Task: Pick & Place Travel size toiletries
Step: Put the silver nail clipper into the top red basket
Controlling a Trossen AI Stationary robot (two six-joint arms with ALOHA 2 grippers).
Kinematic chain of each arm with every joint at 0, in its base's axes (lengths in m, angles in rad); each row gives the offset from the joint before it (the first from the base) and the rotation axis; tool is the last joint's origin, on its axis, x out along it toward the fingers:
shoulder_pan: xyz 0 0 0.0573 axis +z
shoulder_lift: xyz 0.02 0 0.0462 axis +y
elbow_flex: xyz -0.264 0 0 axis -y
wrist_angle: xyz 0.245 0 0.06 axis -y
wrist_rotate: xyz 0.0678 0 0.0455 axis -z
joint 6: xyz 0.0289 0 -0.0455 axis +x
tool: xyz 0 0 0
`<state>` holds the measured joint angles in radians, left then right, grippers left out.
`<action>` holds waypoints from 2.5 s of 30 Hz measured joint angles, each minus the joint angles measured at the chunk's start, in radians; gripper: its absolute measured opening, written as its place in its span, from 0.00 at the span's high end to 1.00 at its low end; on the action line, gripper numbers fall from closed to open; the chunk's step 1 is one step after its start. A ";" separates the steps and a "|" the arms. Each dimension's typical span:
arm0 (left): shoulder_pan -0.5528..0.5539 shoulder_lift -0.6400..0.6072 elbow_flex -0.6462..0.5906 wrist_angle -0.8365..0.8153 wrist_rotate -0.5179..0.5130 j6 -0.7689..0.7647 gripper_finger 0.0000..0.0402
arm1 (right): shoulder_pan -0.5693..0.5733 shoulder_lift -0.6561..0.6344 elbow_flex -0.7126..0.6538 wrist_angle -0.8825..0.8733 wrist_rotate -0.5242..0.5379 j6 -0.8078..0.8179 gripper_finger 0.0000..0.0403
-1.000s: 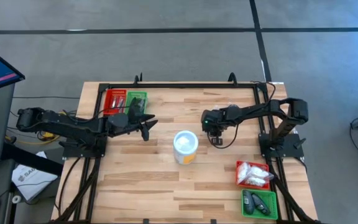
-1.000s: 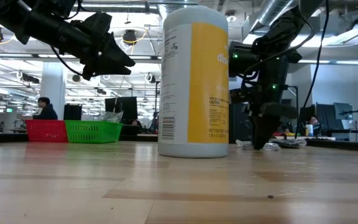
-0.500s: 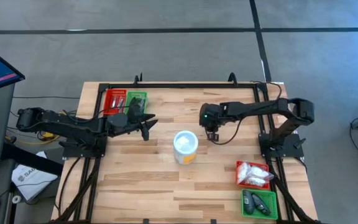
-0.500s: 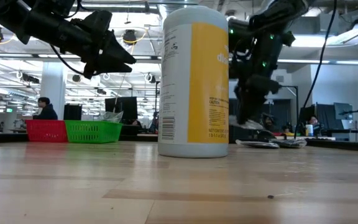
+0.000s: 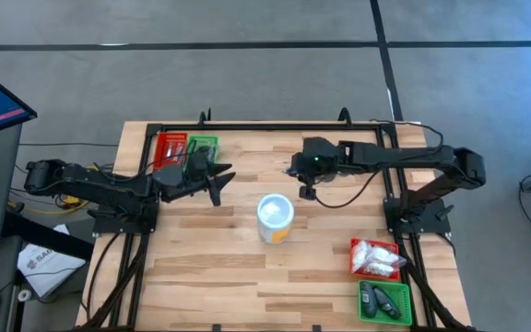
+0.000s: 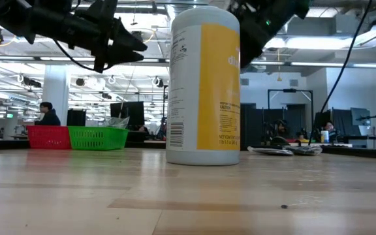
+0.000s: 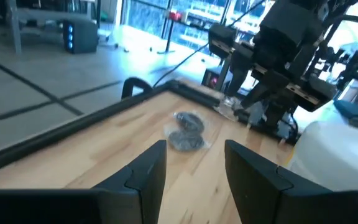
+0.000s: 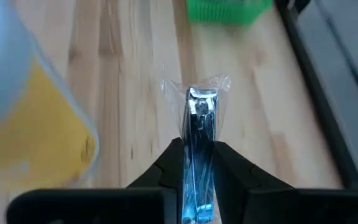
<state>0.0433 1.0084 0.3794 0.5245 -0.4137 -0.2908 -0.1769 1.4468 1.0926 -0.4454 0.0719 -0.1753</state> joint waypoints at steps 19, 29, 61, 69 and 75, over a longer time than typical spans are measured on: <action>0.000 0.000 0.000 0.218 0.098 0.166 0.61 | 0.058 0.001 0.105 0.201 -0.050 -0.018 0.88; 0.001 0.115 0.000 0.429 0.198 0.238 0.61 | 0.072 0.001 0.105 0.302 -0.102 -0.007 0.88; 0.004 0.558 0.265 0.646 0.290 0.294 0.61 | 0.092 0.001 0.105 0.395 -0.128 0.018 0.88; 0.004 0.560 0.270 0.645 0.290 0.294 0.72 | 0.092 0.001 0.105 0.394 -0.154 0.017 0.88; 0.006 0.560 0.270 0.645 0.317 0.308 0.85 | 0.091 0.001 0.105 0.393 -0.154 0.018 0.88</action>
<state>0.0494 1.5684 0.6495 1.1694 -0.0963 0.0175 -0.0856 1.4479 1.1976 -0.0524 -0.0818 -0.1570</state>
